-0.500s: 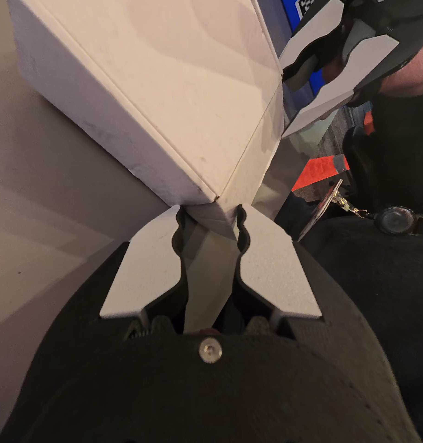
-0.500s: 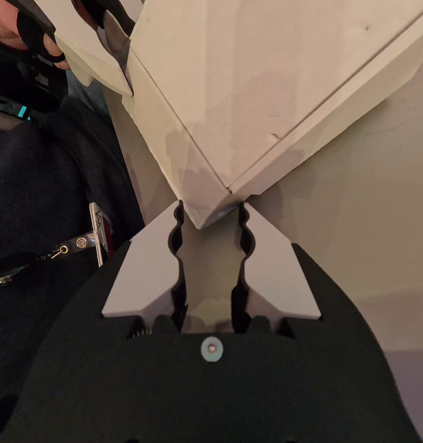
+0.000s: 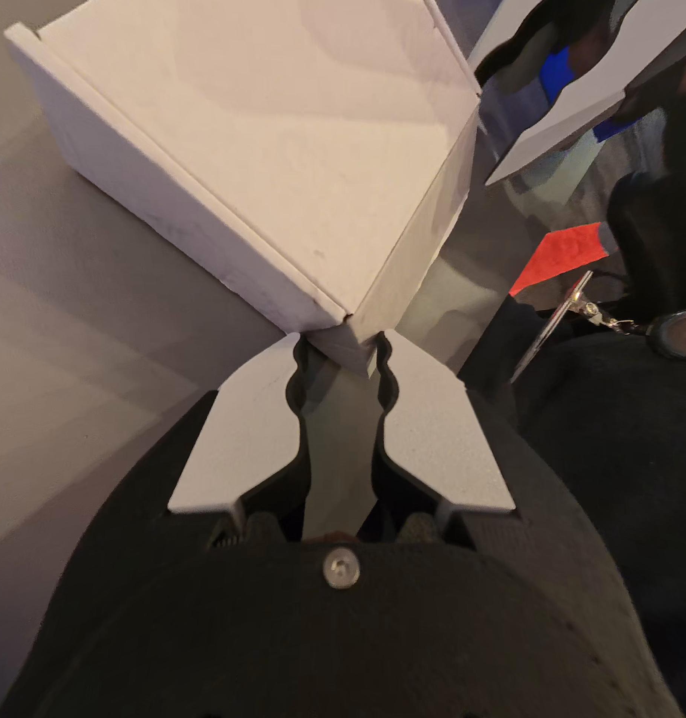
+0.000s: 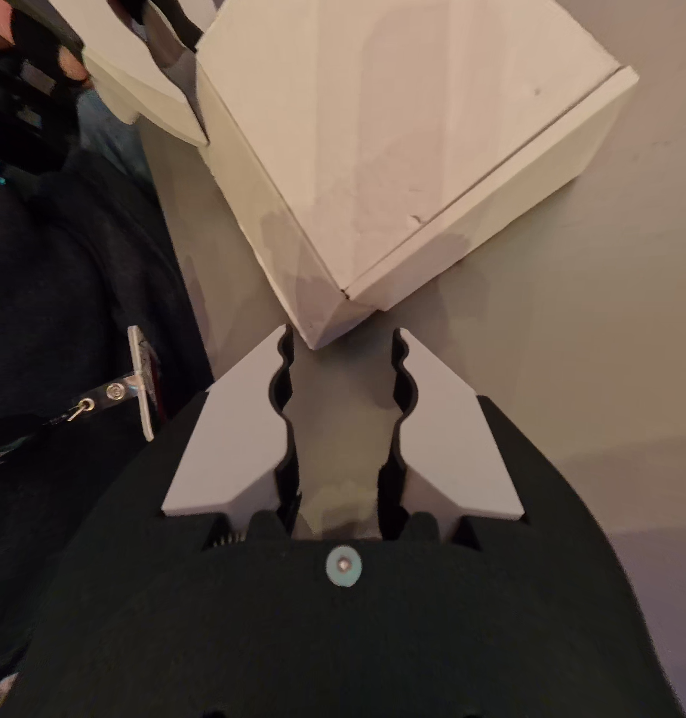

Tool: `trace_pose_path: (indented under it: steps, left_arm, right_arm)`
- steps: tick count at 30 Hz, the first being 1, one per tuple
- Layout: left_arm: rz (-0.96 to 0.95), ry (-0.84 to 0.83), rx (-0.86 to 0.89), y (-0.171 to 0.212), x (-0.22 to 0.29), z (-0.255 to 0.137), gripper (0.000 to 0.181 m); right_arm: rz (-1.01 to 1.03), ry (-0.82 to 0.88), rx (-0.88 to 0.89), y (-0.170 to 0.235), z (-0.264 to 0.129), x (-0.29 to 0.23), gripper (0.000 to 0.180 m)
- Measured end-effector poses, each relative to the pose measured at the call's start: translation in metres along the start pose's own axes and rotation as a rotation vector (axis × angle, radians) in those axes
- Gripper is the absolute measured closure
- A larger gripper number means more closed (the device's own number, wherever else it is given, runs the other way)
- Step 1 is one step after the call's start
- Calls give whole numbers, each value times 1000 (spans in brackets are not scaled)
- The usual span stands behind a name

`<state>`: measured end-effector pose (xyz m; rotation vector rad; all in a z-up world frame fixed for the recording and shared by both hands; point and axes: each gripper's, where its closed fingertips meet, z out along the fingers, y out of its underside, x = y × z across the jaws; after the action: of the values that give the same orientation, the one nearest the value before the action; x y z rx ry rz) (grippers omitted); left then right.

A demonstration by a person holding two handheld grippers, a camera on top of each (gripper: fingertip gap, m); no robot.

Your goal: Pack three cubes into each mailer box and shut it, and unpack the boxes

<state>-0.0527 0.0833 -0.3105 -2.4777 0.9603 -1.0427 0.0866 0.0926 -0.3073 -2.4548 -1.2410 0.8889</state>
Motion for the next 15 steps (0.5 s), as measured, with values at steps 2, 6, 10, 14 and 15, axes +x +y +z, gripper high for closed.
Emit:
trace_pose_path:
  steps: [2,6,10,14,15]
  left_arm:
    - [30,-25,-7,-1,-2,0,147]
    - [122,-105,-21,-2,-7,-1,140]
    - [195,-169,-33,-1,-11,-3,137]
    - [284,-231,-22,-1,-16,-7,136]
    - [311,-248,-30,-1,-18,-6,136]
  right_arm:
    - [-54,70,-36,0,-1,10,122]
    - [-154,134,-89,-4,6,18,109]
    - [-209,158,-109,-9,8,18,110]
    - [-246,173,-124,-12,9,18,114]
    - [-249,173,-131,-12,11,18,117]
